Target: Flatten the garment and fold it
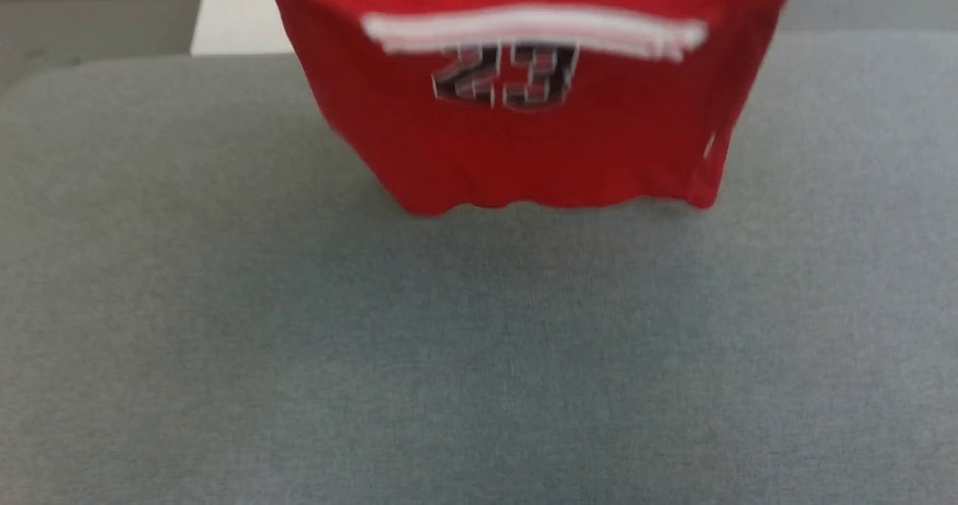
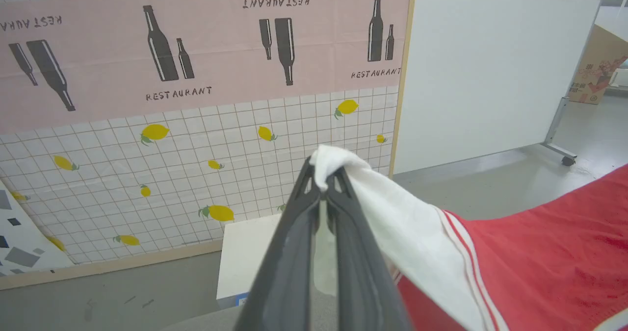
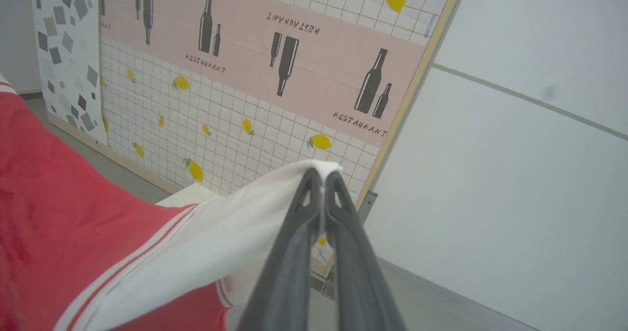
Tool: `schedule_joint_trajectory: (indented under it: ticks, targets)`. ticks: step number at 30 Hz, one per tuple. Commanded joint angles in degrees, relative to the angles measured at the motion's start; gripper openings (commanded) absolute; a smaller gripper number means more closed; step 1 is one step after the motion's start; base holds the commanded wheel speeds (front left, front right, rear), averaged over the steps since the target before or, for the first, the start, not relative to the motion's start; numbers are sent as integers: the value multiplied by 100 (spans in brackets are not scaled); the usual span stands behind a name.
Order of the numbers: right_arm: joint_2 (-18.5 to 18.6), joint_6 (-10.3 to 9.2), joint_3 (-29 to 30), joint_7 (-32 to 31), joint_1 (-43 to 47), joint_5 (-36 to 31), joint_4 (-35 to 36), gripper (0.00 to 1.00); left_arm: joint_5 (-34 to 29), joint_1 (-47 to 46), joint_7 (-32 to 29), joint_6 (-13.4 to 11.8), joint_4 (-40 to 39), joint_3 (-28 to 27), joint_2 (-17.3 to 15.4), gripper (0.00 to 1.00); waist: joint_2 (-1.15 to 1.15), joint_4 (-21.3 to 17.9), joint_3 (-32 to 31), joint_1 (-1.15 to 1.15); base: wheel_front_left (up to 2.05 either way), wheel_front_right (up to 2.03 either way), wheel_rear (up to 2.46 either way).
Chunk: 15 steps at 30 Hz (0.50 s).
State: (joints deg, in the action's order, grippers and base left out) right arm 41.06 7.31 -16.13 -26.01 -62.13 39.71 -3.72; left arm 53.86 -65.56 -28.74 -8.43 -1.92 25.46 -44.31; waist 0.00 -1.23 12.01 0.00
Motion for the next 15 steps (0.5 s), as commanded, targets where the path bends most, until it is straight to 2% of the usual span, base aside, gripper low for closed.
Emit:
schedule_joint_trajectory:
  ticks: [1,4,6,12,15]
  targets:
    - [-61,18,-148,165,-487,-52,-202,0,-182,-496,-63,194,328,60,60,0,0,-174,805,0,0,0,0]
    - [-222,18,-534,576,-1445,-182,-740,0,-475,-1481,-51,557,1117,180,218,0,0,-267,1207,0,0,0,0]
    - [-316,18,-741,844,-2004,-226,-1120,0,-667,-2069,33,707,1565,239,368,0,0,-299,1437,0,0,0,0]
    - [-688,18,-1143,1481,-3365,-316,-2366,0,-1176,-3525,622,1031,2823,314,772,0,0,-343,1926,0,0,0,0]
    - [-814,18,-1351,1815,-3836,-371,-2827,0,-1338,-3999,980,1096,3304,320,954,0,0,-309,2091,0,0,0,0]
